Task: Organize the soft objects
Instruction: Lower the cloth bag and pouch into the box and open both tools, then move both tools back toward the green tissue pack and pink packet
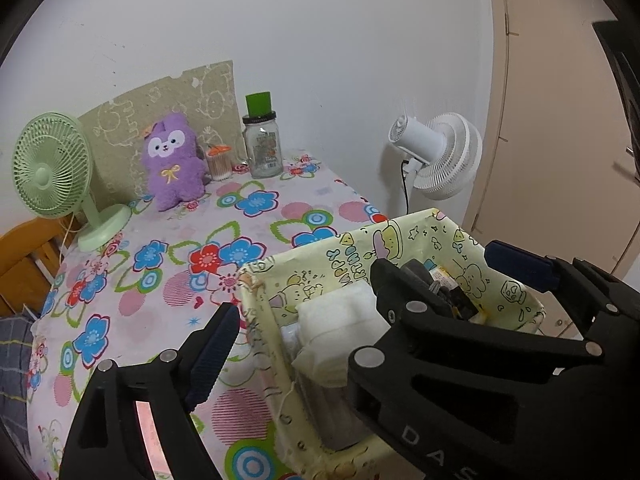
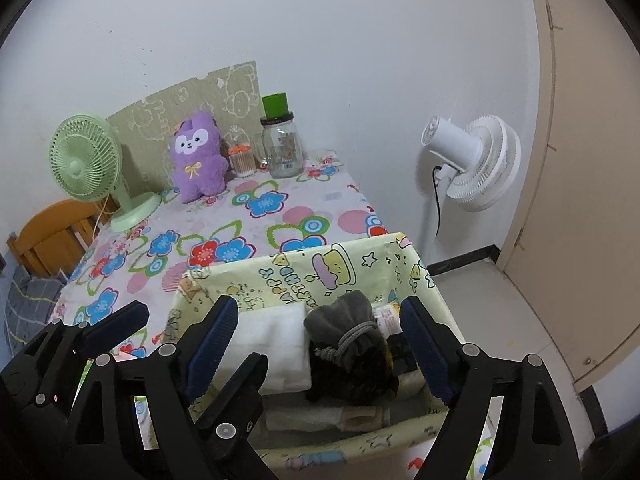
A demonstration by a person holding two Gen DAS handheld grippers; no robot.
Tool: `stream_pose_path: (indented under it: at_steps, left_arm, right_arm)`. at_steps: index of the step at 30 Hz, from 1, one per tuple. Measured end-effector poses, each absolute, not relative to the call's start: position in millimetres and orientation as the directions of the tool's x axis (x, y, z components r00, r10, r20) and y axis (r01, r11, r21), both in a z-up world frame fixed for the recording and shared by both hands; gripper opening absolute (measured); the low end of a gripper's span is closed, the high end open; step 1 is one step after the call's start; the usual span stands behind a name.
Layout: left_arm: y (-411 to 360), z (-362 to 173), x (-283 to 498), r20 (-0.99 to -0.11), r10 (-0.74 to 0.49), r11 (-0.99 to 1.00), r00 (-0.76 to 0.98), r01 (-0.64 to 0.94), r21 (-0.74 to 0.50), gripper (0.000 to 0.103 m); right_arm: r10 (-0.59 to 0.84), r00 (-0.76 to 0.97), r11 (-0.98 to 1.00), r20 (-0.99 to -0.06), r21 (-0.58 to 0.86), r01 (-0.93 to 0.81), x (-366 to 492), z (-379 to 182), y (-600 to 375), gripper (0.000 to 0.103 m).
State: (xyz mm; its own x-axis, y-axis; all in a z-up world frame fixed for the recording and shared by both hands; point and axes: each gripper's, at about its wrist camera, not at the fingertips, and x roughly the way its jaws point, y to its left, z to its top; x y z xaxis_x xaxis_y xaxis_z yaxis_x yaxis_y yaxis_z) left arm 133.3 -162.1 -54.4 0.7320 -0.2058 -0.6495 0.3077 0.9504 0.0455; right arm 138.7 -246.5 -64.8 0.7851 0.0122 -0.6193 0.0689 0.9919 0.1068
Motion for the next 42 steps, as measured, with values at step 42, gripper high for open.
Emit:
stream_pose_path:
  at_steps: [42]
  left_arm:
    - [-47, -32, 56, -0.558, -0.120, 0.981, 0.821, 0.184, 0.059, 0.093]
  right_arm:
    - [0.068, 0.841, 0.996, -0.537, 0.079, -0.030, 65, -38, -126, 0.089]
